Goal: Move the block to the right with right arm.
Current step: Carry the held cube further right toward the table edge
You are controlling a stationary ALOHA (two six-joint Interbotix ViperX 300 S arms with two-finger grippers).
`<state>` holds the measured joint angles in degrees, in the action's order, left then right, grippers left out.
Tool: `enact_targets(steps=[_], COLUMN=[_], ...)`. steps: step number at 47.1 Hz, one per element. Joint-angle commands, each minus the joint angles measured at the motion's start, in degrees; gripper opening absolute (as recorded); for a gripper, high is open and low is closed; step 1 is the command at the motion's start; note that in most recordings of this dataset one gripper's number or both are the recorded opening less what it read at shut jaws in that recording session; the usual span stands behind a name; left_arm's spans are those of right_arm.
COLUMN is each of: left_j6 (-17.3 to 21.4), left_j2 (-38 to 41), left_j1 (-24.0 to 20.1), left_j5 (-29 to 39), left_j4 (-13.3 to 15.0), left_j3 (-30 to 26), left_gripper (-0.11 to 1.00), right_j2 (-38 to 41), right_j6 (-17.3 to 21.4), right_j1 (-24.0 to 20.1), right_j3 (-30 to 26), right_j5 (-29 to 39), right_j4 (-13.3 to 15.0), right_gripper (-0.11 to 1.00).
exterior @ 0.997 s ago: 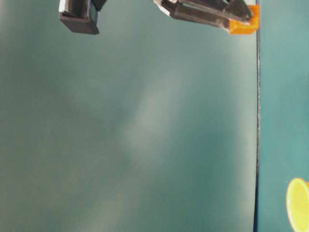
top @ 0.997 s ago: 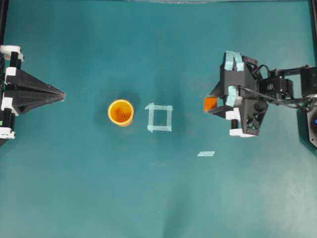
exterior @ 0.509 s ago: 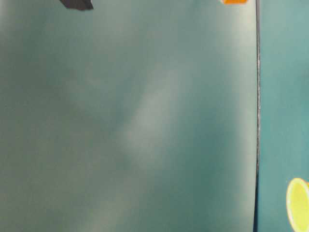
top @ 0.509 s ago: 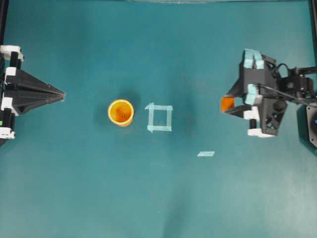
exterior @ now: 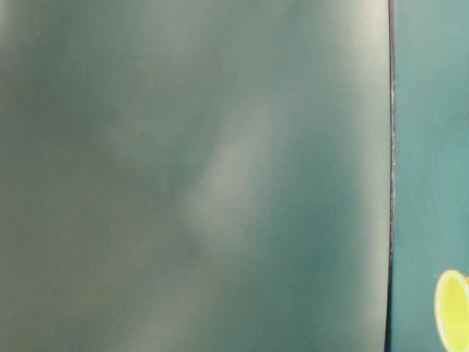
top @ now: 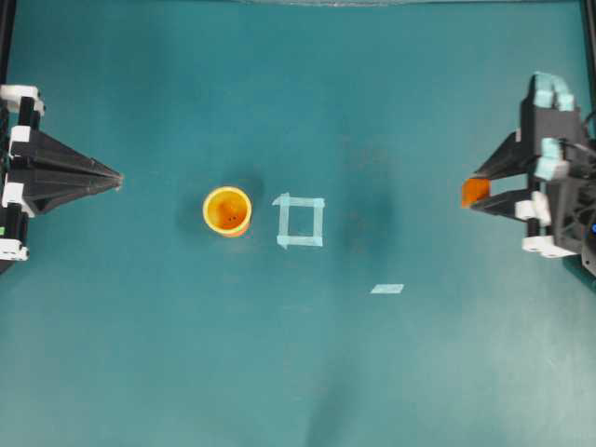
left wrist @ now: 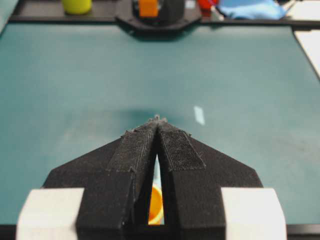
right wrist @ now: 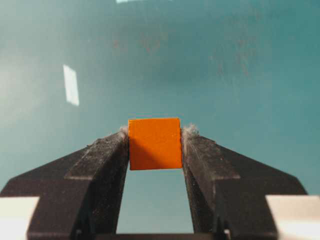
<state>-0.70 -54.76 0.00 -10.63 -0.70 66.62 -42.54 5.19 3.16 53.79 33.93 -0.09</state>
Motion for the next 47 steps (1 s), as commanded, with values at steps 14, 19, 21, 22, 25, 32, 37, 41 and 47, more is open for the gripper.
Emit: enact_targets(steps=[14,19,21,22,25,32,37,41,47], left_j6=[0.09,0.09,0.0,0.0,0.0,-0.09,-0.09,-0.09,-0.09], left_j2=[0.44,0.44,0.35,0.44,0.35,0.44,0.44,0.44,0.44], left_j1=[-0.09,-0.09,-0.09,-0.09,-0.09,-0.09,-0.09,-0.09,-0.09], left_j5=[-0.26,-0.26,-0.35,-0.26,-0.26,-0.35,-0.26,-0.26,-0.35], left_j4=[-0.09,-0.09,-0.09,-0.09,-0.09,-0.09,-0.09,-0.09,-0.09], left_j3=[-1.58,-1.58,-1.58,-1.58,-1.58,-1.58,-1.67,-1.67,-1.67], left_gripper=[0.0,0.0,0.0,0.0,0.0,0.0,0.0,0.0,0.0], right_j2=[-5.71,-7.38,-8.0,-8.26,-9.32,-11.78,-13.36,-14.94,-17.14], right_j6=[0.0,0.0,0.0,0.0,0.0,0.09,0.09,0.09,0.09], right_j1=[-0.09,-0.09,-0.09,-0.09,-0.09,-0.09,-0.09,-0.09,-0.09], right_j3=[-0.62,-0.44,-0.35,-0.26,-0.09,0.53,1.05,1.58,2.29], right_j5=[9.76,11.51,12.13,12.39,13.62,16.79,18.63,20.3,22.15], right_j4=[-0.18,-0.18,-0.18,-0.18,-0.18,-0.26,-0.35,-0.53,-0.88], right_gripper=[0.45,0.45,0.45,0.45,0.45,0.45,0.45,0.45,0.45])
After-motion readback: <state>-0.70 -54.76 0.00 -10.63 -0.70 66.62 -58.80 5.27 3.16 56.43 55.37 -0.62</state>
